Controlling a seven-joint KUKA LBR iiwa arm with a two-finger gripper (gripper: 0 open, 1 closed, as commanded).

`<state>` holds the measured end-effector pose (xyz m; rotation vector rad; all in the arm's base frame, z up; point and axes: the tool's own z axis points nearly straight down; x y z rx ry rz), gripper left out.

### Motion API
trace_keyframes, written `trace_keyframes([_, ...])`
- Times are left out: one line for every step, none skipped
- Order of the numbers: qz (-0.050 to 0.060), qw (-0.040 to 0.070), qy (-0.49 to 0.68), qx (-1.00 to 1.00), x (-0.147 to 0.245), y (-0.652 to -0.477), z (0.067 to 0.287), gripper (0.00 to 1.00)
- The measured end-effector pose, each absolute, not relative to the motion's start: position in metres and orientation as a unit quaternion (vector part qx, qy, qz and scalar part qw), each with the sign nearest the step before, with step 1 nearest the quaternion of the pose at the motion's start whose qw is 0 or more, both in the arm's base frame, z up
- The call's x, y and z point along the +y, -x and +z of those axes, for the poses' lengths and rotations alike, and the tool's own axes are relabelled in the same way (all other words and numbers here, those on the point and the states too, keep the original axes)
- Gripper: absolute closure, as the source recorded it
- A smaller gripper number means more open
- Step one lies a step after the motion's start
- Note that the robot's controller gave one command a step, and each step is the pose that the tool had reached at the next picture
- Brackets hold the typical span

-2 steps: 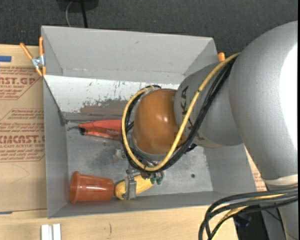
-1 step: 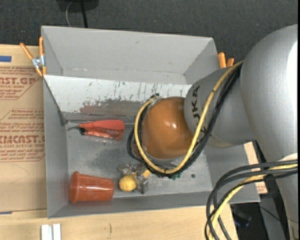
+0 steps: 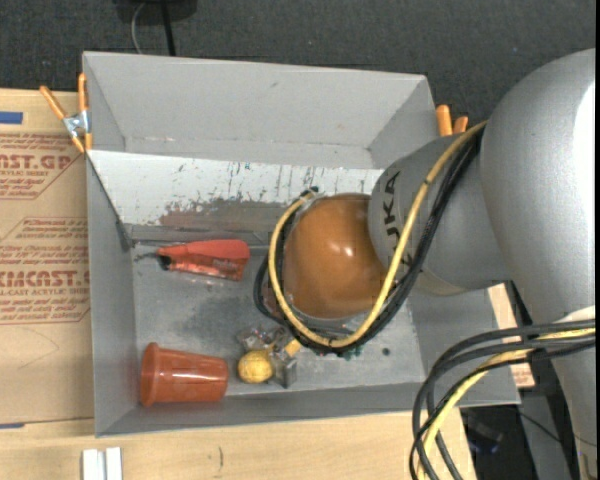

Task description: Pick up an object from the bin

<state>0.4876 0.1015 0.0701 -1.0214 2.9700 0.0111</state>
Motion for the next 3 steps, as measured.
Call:
trace_keyframes([0.004,0.001,0.330,0.944,0.093,-0.504,0.163,1.00])
trace_keyframes([0.004,0.001,0.330,0.944,0.093,-0.504,0.163,1.00])
trace_keyframes([0.004,0.006,0.323,0.946,0.091,-0.523,0.121,1.00])
